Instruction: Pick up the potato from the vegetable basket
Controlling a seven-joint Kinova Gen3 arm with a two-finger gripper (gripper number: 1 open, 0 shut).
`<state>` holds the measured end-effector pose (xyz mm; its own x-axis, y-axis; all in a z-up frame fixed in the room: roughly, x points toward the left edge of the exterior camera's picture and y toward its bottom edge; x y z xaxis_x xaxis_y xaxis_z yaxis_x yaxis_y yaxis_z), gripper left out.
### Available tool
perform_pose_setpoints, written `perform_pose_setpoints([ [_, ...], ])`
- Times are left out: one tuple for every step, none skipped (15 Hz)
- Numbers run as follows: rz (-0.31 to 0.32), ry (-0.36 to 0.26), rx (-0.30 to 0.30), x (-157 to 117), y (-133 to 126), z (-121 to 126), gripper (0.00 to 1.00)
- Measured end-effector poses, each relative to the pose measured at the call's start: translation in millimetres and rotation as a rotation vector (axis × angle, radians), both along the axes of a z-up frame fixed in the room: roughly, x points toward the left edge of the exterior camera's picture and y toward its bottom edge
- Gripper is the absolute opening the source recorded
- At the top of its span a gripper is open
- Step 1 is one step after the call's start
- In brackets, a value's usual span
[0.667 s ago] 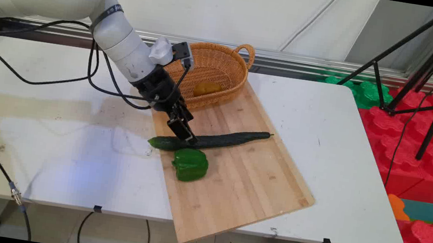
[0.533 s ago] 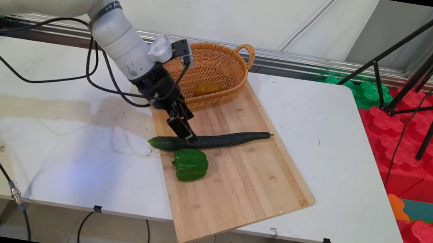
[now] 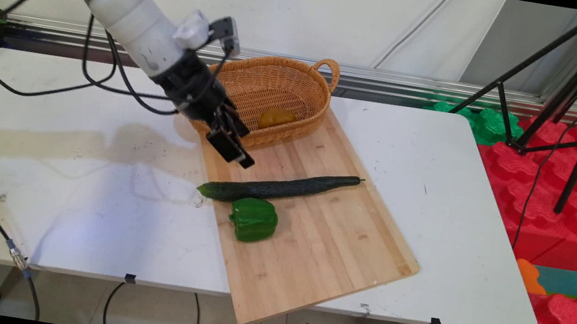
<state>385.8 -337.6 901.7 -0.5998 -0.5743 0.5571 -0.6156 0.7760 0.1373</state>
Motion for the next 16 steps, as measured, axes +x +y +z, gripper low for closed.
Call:
perform_pose_setpoints([
  [0.002,0.003,-0.007,4,1,6,1.0],
  [0.005,0.005,-0.015,9,1,14,1.0],
  [0.007,0.009,-0.023,14,2,21,1.0],
  [0.01,0.012,-0.03,19,2,28,1.0],
  [0.015,0.016,-0.038,24,2,35,1.0],
  [0.019,0.018,-0.044,28,3,41,1.0],
  [0.026,0.019,-0.05,33,4,48,1.0],
  [0.032,0.017,-0.055,37,5,54,1.0],
  [0.04,0.013,-0.061,43,8,61,1.0],
  [0.045,0.01,-0.065,48,10,65,1.0],
  [0.05,0.007,-0.069,52,12,70,1.0],
  [0.054,0.006,-0.072,55,13,75,1.0],
  [0.057,0.005,-0.074,56,14,77,1.0],
  [0.063,0.005,-0.078,59,15,81,1.0],
  [0.067,0.005,-0.08,62,16,84,1.0],
  [0.072,0.006,-0.083,63,17,87,1.0],
])
